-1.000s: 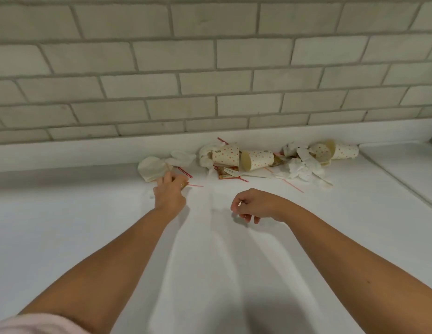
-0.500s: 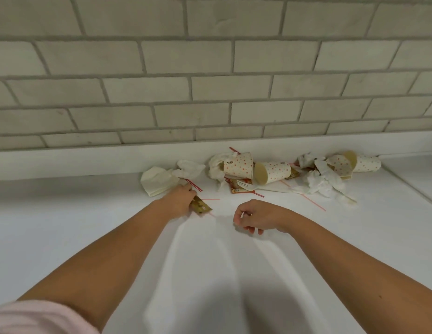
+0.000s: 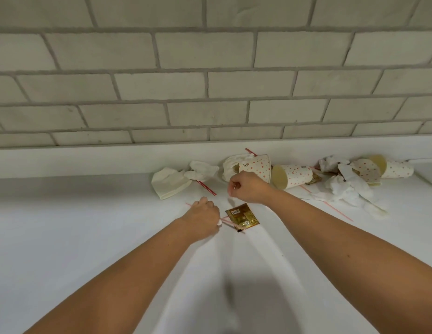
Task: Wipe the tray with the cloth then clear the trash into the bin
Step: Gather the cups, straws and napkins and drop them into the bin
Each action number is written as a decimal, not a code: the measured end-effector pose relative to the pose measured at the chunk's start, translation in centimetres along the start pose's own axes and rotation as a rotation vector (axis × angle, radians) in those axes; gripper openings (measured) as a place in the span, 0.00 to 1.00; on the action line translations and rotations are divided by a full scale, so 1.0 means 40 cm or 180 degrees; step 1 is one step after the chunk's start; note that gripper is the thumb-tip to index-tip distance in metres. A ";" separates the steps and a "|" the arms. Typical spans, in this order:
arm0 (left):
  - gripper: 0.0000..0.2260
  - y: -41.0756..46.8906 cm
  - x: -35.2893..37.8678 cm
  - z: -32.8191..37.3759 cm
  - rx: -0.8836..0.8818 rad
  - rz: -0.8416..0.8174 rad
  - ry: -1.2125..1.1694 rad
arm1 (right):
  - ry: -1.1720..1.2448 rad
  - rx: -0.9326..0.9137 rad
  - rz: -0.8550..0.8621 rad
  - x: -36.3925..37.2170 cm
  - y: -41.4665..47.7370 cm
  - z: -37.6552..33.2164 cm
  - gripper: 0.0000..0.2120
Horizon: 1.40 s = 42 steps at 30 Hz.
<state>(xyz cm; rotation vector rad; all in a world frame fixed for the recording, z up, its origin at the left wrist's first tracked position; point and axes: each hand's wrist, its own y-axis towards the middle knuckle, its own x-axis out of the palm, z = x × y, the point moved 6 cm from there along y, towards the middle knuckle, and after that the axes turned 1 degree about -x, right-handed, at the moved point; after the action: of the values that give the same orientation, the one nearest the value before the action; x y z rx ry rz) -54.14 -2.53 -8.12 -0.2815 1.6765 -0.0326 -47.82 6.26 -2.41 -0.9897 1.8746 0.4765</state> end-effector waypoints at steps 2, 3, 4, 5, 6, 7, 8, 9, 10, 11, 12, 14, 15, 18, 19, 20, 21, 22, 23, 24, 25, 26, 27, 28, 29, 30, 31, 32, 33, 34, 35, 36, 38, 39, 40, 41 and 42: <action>0.17 -0.005 0.004 0.000 0.0005 -0.0033 0.0019 | -0.0203 0.0015 -0.0226 0.010 0.022 -0.006 0.12; 0.16 -0.008 0.007 0.000 0.0013 -0.0035 0.0032 | -0.0349 0.0016 -0.0468 0.021 0.030 -0.006 0.14; 0.16 -0.011 0.009 -0.002 0.0013 -0.0026 0.0031 | -0.0544 0.0012 -0.0787 0.037 0.035 -0.002 0.18; 0.16 -0.014 0.010 -0.006 0.0002 -0.0009 0.0008 | -0.0781 0.0016 -0.1136 0.055 0.036 0.004 0.23; 0.15 -0.015 0.013 -0.013 -0.0017 0.0004 -0.0038 | -0.1007 0.0019 -0.1432 0.073 0.034 0.010 0.27; 0.15 -0.015 0.016 -0.020 -0.0059 -0.0001 -0.0119 | -0.1172 0.0007 -0.1619 0.085 0.032 0.014 0.30; 0.14 -0.014 0.018 -0.028 -0.0111 -0.0026 -0.0203 | -0.1254 -0.0011 -0.1684 0.091 0.032 0.017 0.31; 0.14 -0.014 0.020 -0.035 -0.0158 -0.0054 -0.0233 | -0.1279 -0.0032 -0.1668 0.094 0.034 0.018 0.30; 0.14 -0.014 0.021 -0.039 -0.0190 -0.0061 -0.0206 | -0.1291 -0.0056 -0.1624 0.096 0.036 0.017 0.28; 0.14 -0.016 0.020 -0.042 -0.0219 -0.0053 -0.0142 | -0.1319 -0.0074 -0.1587 0.097 0.036 0.018 0.25; 0.14 -0.018 0.020 -0.044 -0.0246 -0.0033 -0.0081 | -0.1365 -0.0087 -0.1563 0.100 0.038 0.020 0.23; 0.14 -0.023 0.020 -0.048 -0.0268 -0.0017 -0.0031 | -0.1474 -0.0101 -0.1581 0.106 0.040 0.026 0.18; 0.14 -0.027 0.019 -0.050 -0.0250 -0.0034 -0.0045 | -0.1490 -0.0100 -0.1609 0.108 0.040 0.031 0.15; 0.15 -0.039 0.012 -0.054 -0.0097 -0.0093 -0.0160 | -0.1441 -0.0145 -0.1723 0.108 0.038 0.041 0.07; 0.16 -0.043 0.010 -0.055 -0.0057 -0.0117 -0.0201 | -0.1397 -0.0152 -0.1752 0.103 0.035 0.038 0.09; 0.16 -0.047 0.008 -0.059 -0.0042 -0.0135 -0.0247 | -0.1343 -0.0153 -0.1737 0.095 0.037 0.036 0.11; 0.15 -0.050 0.005 -0.066 -0.0061 -0.0150 -0.0337 | -0.1290 -0.0172 -0.1666 0.085 0.044 0.031 0.11; 0.14 -0.053 0.003 -0.077 -0.0123 -0.0183 -0.0494 | -0.1230 -0.0206 -0.1537 0.072 0.053 0.025 0.08; 0.13 -0.055 -0.002 -0.091 -0.0213 -0.0225 -0.0699 | -0.1177 -0.0206 -0.1382 0.058 0.063 0.019 0.03; 0.12 -0.056 -0.007 -0.107 -0.0303 -0.0253 -0.0890 | -0.1104 -0.0205 -0.1214 0.045 0.074 0.010 0.01; 0.11 -0.058 -0.016 -0.122 -0.0368 -0.0245 -0.1026 | -0.0998 -0.0168 -0.1045 0.034 0.086 0.003 0.04; 0.10 -0.059 -0.027 -0.140 -0.0424 -0.0187 -0.1131 | -0.0841 -0.0149 -0.0880 0.025 0.095 -0.010 0.06; 0.10 -0.060 -0.039 -0.158 -0.0482 -0.0087 -0.1222 | -0.0671 -0.0135 -0.0714 0.020 0.105 -0.023 0.08; 0.11 -0.062 -0.051 -0.177 -0.0540 0.0031 -0.1316 | -0.0556 -0.0117 -0.0545 0.018 0.116 -0.036 0.10; 0.11 -0.064 -0.061 -0.194 -0.0602 0.0133 -0.1445 | -0.0512 -0.0050 -0.0377 0.019 0.128 -0.047 0.13; 0.11 -0.068 -0.069 -0.212 -0.0674 0.0217 -0.1586 | -0.0498 0.0015 -0.0203 0.024 0.144 -0.057 0.15; 0.10 -0.073 -0.075 -0.223 -0.0751 0.0278 -0.1723 | -0.0503 0.0086 -0.0065 0.031 0.156 -0.061 0.16; 0.10 -0.077 -0.079 -0.236 -0.0833 0.0333 -0.1821 | -0.0543 0.0116 0.0035 0.042 0.172 -0.066 0.16; 0.10 -0.081 -0.083 -0.246 -0.0893 0.0402 -0.1886 | -0.0665 0.0105 0.0061 0.056 0.186 -0.070 0.17; 0.10 -0.083 -0.085 -0.256 -0.0941 0.0475 -0.1935 | -0.0830 0.0065 0.0026 0.071 0.196 -0.073 0.19; 0.10 -0.085 -0.087 -0.264 -0.0984 0.0555 -0.1981 | -0.0977 0.0032 -0.0045 0.087 0.203 -0.075 0.21; 0.09 -0.087 -0.088 -0.271 -0.1046 0.0622 -0.2056 | -0.1096 -0.0008 -0.0099 0.101 0.209 -0.077 0.21; 0.08 -0.089 -0.088 -0.285 -0.1174 0.0757 -0.2243 | -0.1288 -0.0060 -0.0142 0.118 0.215 -0.084 0.18; 0.07 -0.090 -0.088 -0.290 -0.1221 0.0828 -0.2327 | -0.1368 -0.0060 -0.0146 0.122 0.219 -0.087 0.17; 0.06 -0.091 -0.089 -0.293 -0.1253 0.0883 -0.2396 | -0.1445 -0.0040 -0.0160 0.124 0.223 -0.089 0.16; 0.05 -0.090 -0.090 -0.294 -0.1266 0.0927 -0.2459 | -0.1524 -0.0011 -0.0185 0.123 0.225 -0.092 0.16; 0.05 -0.089 -0.090 -0.295 -0.1278 0.0958 -0.2520 | -0.1610 0.0000 -0.0192 0.122 0.228 -0.093 0.16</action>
<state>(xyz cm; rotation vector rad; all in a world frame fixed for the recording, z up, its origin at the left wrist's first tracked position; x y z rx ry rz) -64.77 -6.92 -2.42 -0.2881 0.9061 0.5765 -58.33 7.10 -5.53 -0.8285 1.3881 0.6248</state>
